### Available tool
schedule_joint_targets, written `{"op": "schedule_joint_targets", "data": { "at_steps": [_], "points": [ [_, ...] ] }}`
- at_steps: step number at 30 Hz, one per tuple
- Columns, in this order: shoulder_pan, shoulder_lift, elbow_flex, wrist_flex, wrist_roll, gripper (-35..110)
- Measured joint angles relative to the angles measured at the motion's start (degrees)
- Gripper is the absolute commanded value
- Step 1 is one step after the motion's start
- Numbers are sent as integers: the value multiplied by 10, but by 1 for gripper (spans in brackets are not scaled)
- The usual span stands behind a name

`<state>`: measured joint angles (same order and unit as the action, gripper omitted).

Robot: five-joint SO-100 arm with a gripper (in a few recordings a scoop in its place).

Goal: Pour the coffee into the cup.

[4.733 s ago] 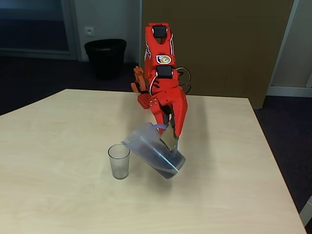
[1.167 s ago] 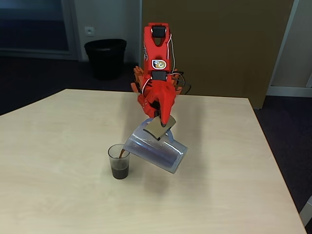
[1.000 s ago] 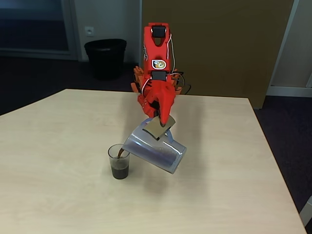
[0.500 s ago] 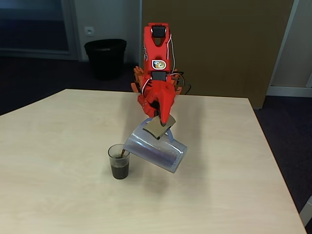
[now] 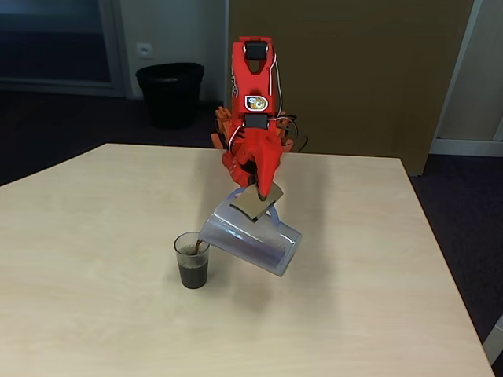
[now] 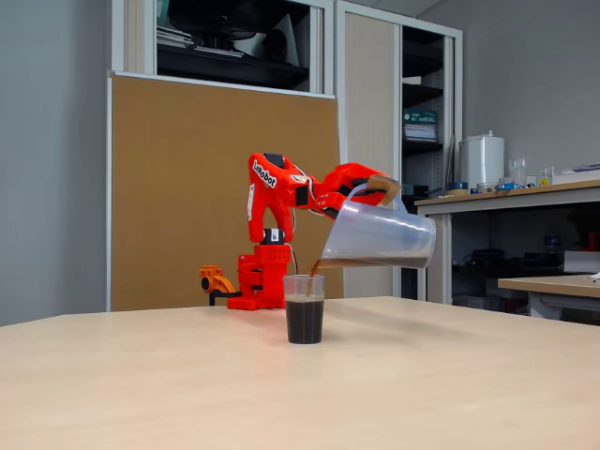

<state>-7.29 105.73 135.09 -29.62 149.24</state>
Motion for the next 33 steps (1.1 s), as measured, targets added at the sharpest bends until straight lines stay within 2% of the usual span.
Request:
{"op": "schedule_joint_targets", "data": {
  "at_steps": [5, 17, 33],
  "points": [
    [-1, 0, 2, 1, -11, 0],
    [-4, 0, -16, 108, -175, 0],
    [-47, -64, -167, 224, -268, 0]
  ]
}}
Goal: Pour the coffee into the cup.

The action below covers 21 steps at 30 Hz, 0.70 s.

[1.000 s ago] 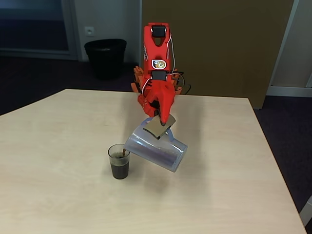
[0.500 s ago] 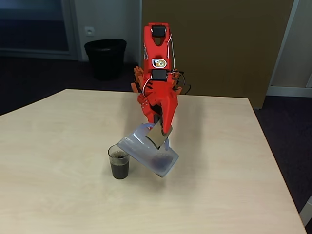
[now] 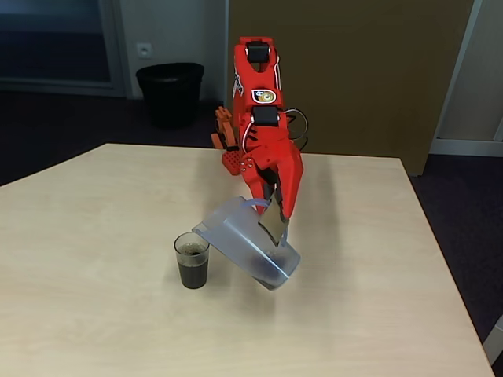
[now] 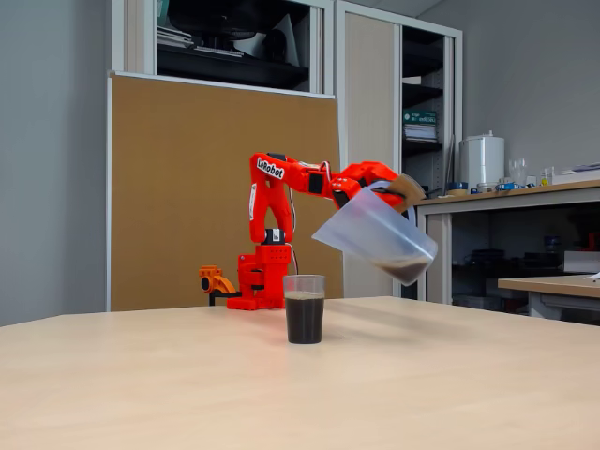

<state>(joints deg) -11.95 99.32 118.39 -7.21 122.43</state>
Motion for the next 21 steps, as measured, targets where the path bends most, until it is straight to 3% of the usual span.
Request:
{"op": "schedule_joint_targets", "data": {
  "at_steps": [13, 21],
  "points": [
    [-158, -60, -76, 122, -265, 0],
    [-230, -36, -33, 207, -370, 0]
  ]
}}
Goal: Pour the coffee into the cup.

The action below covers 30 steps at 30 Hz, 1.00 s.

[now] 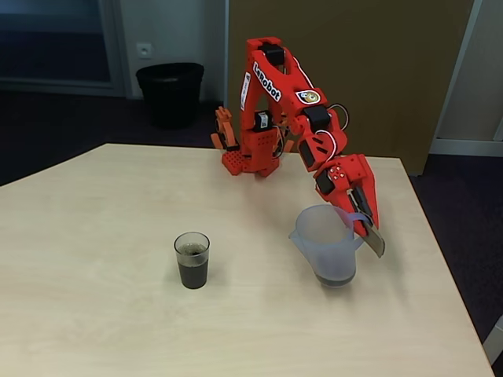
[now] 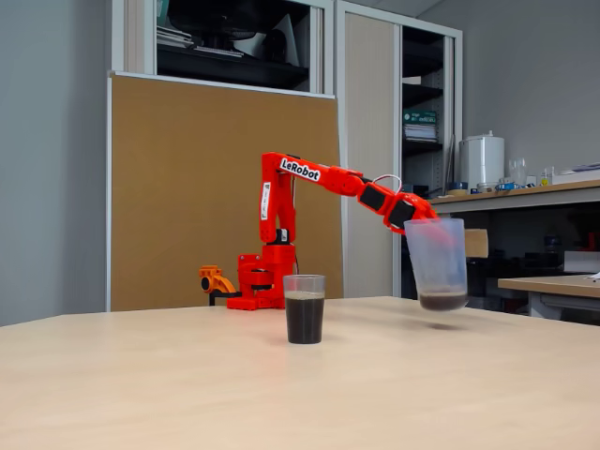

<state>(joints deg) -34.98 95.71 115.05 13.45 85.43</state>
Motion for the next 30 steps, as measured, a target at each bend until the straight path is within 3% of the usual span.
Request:
{"op": "schedule_joint_targets", "data": {
  "at_steps": [14, 30],
  "points": [
    [-134, 70, 107, 25, -134, 0],
    [-114, 87, 171, -64, -205, 0]
  ]
}}
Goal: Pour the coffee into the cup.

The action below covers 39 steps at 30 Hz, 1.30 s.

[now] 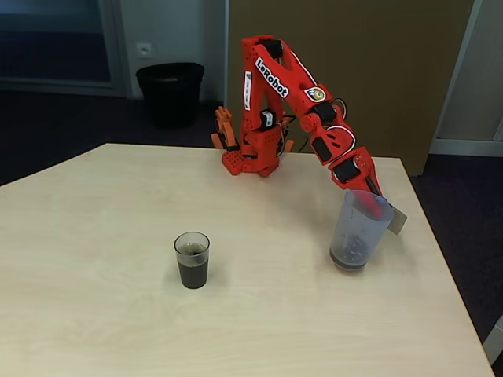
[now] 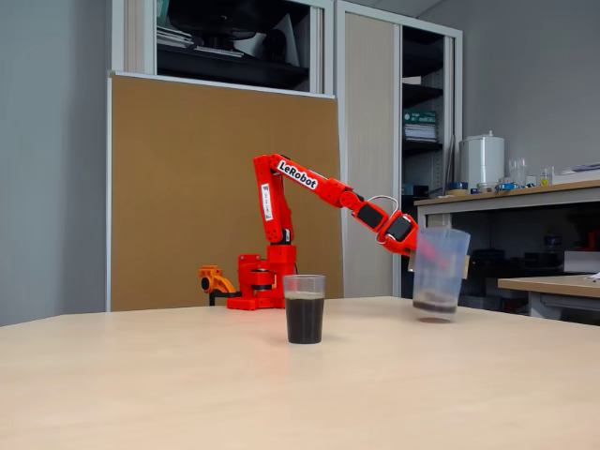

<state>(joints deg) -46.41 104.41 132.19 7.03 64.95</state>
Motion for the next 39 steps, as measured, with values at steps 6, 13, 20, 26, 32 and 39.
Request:
{"op": "schedule_joint_targets", "data": {
  "at_steps": [6, 13, 20, 26, 32, 39],
  "points": [
    [19, -19, 0, -59, -2, 0],
    [18, -55, 25, -133, 14, 0],
    [31, -81, 47, -185, 16, 0],
    [29, -91, 50, -206, 25, 0],
    [28, -99, 59, -210, 37, 7],
    [26, -99, 68, -220, 55, 12]
  ]
}}
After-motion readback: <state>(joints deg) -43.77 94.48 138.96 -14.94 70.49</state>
